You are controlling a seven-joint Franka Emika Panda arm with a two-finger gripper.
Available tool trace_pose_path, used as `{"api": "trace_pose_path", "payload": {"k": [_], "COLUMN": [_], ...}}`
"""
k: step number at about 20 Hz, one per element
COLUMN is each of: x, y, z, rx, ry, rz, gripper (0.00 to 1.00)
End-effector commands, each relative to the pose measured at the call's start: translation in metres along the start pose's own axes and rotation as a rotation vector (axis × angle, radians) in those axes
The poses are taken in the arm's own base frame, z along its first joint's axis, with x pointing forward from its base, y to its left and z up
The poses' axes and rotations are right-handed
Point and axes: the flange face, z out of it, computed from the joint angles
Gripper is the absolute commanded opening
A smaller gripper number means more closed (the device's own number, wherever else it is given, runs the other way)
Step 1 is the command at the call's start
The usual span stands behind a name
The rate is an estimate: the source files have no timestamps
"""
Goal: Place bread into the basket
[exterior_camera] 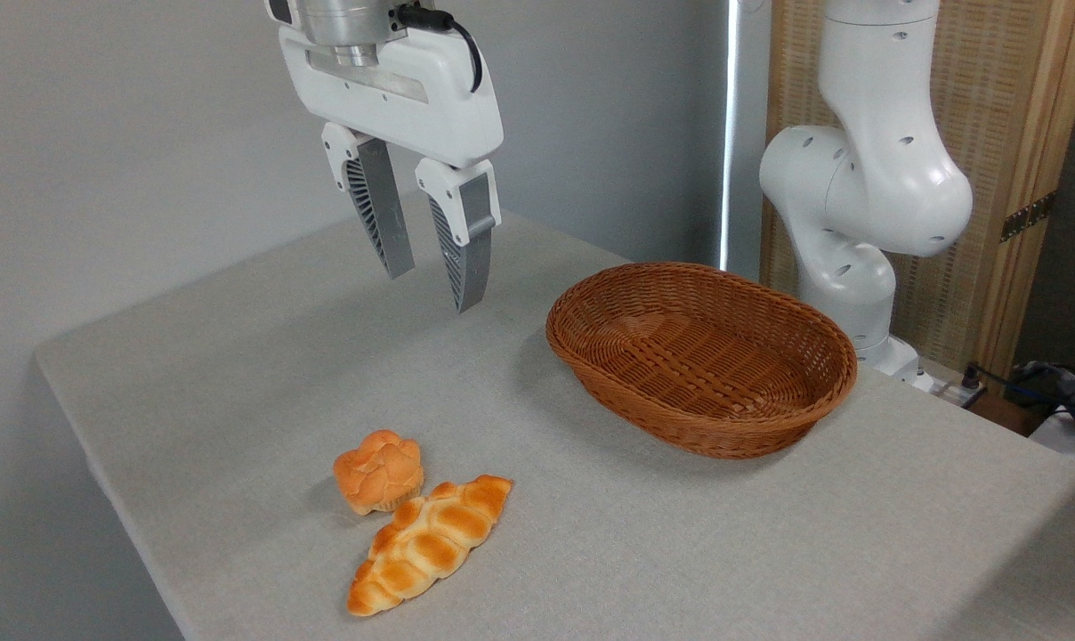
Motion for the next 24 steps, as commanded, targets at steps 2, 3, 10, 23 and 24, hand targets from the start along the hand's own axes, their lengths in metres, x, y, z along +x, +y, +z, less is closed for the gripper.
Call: {"api": "trace_pose_path", "payload": {"k": [2,3,10,23,24], "x": [-0.005,-0.005,-0.005,0.003,0.004], "y": [0.0,-0.001,-0.001,0.009,0.009], "z": [-0.002,-0.002,-0.002,0.005,0.008], "rx": [-0.02,-0.019,-0.019,-0.023,-0.025], "ry": [-0.007,-0.006,-0.006,-0.01,-0.013], "rz": [0.014,0.014,0.014,0.033,0.034], "gripper": [1.0,1.0,1.0,1.0,1.0]}}
